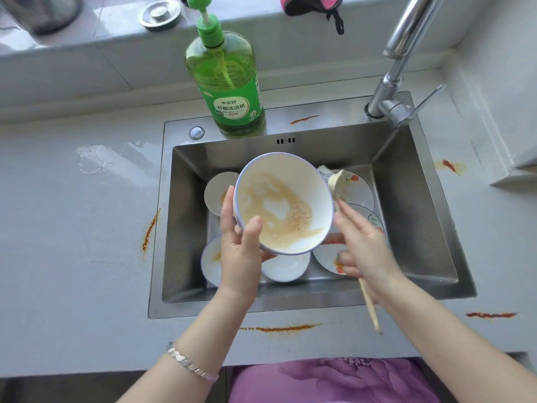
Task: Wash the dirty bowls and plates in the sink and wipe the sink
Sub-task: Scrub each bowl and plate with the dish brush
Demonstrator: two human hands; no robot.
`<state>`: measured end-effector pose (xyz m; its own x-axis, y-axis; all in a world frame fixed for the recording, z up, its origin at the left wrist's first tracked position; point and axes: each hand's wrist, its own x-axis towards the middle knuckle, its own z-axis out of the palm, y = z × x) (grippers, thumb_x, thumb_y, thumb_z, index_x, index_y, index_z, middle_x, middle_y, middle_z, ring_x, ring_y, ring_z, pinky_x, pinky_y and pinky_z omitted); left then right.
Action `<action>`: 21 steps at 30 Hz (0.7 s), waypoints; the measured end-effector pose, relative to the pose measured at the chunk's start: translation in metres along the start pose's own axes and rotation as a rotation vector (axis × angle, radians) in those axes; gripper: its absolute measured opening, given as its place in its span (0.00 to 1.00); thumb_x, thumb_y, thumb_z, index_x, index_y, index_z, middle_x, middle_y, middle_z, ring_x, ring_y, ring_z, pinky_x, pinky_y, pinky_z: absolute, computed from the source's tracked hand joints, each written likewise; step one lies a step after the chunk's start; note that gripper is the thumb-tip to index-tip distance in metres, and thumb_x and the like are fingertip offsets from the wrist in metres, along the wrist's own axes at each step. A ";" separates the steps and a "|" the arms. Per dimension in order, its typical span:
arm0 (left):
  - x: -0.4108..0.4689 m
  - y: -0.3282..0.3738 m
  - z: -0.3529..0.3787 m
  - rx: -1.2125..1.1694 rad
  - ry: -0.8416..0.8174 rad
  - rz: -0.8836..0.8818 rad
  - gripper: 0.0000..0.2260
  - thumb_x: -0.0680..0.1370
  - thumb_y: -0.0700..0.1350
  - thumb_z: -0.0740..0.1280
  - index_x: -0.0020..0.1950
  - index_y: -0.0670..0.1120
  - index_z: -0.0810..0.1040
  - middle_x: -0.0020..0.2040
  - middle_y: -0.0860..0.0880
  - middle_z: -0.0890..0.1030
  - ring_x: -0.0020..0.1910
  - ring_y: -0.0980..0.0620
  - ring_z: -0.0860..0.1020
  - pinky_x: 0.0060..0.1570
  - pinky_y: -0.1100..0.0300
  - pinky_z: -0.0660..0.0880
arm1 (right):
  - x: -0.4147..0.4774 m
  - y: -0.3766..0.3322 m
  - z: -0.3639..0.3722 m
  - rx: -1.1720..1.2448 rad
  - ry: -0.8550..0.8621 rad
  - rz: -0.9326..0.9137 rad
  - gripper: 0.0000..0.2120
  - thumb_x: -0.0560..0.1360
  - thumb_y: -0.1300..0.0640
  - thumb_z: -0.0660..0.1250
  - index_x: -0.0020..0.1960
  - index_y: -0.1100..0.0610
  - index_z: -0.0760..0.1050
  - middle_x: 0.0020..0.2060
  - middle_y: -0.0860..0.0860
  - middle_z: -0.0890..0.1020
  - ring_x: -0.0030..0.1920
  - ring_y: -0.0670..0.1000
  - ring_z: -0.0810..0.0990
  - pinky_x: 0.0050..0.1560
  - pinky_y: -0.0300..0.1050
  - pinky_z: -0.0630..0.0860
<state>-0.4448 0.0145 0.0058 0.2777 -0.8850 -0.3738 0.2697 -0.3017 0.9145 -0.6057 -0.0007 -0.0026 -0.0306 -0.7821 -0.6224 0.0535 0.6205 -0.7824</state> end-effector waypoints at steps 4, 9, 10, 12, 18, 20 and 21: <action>0.006 0.018 -0.015 0.210 -0.043 0.045 0.23 0.78 0.41 0.62 0.66 0.63 0.63 0.54 0.64 0.73 0.49 0.65 0.78 0.36 0.59 0.80 | -0.009 -0.024 -0.028 -0.529 -0.033 -0.380 0.17 0.80 0.56 0.58 0.63 0.38 0.70 0.35 0.24 0.76 0.38 0.30 0.75 0.56 0.34 0.73; 0.010 0.027 -0.021 0.387 -0.167 0.007 0.23 0.71 0.46 0.61 0.60 0.70 0.65 0.60 0.53 0.75 0.55 0.52 0.77 0.44 0.55 0.81 | -0.016 -0.032 -0.013 -1.111 -0.302 -0.306 0.16 0.80 0.52 0.57 0.63 0.35 0.71 0.52 0.36 0.81 0.48 0.38 0.79 0.51 0.32 0.74; 0.009 0.027 -0.020 0.377 -0.184 -0.010 0.23 0.74 0.43 0.62 0.60 0.69 0.66 0.60 0.49 0.76 0.54 0.50 0.78 0.38 0.58 0.81 | -0.018 -0.031 -0.007 -1.045 -0.389 -0.257 0.16 0.80 0.52 0.57 0.64 0.37 0.71 0.43 0.32 0.81 0.40 0.33 0.76 0.43 0.24 0.71; 0.009 0.028 -0.020 0.374 -0.175 -0.074 0.24 0.77 0.37 0.60 0.61 0.67 0.67 0.56 0.46 0.77 0.50 0.46 0.79 0.30 0.56 0.80 | -0.020 -0.032 -0.001 -0.872 -0.563 -0.088 0.15 0.80 0.53 0.58 0.62 0.39 0.73 0.20 0.34 0.70 0.23 0.37 0.68 0.26 0.27 0.65; 0.005 0.024 -0.028 0.472 -0.230 -0.192 0.24 0.75 0.40 0.61 0.54 0.72 0.69 0.42 0.44 0.78 0.40 0.46 0.80 0.30 0.52 0.80 | 0.005 -0.039 -0.029 -1.124 -0.506 0.016 0.09 0.75 0.40 0.58 0.48 0.25 0.74 0.43 0.45 0.83 0.39 0.49 0.79 0.43 0.42 0.77; 0.005 0.022 -0.023 0.494 -0.213 -0.206 0.26 0.76 0.37 0.60 0.53 0.72 0.68 0.43 0.43 0.80 0.42 0.44 0.80 0.34 0.51 0.81 | 0.001 -0.032 -0.023 -1.265 -0.482 -0.117 0.14 0.78 0.46 0.56 0.55 0.27 0.72 0.52 0.40 0.82 0.49 0.45 0.79 0.51 0.40 0.76; 0.006 0.021 -0.021 0.512 -0.206 -0.200 0.26 0.76 0.37 0.60 0.53 0.72 0.68 0.44 0.43 0.80 0.43 0.43 0.81 0.37 0.49 0.81 | -0.005 -0.029 -0.018 -1.248 -0.520 -0.136 0.15 0.79 0.48 0.56 0.59 0.31 0.72 0.52 0.37 0.80 0.51 0.42 0.78 0.50 0.35 0.74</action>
<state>-0.4184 0.0101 0.0193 0.0686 -0.8282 -0.5562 -0.1952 -0.5578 0.8067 -0.6252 -0.0136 0.0227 0.4289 -0.5995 -0.6758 -0.8599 -0.0417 -0.5087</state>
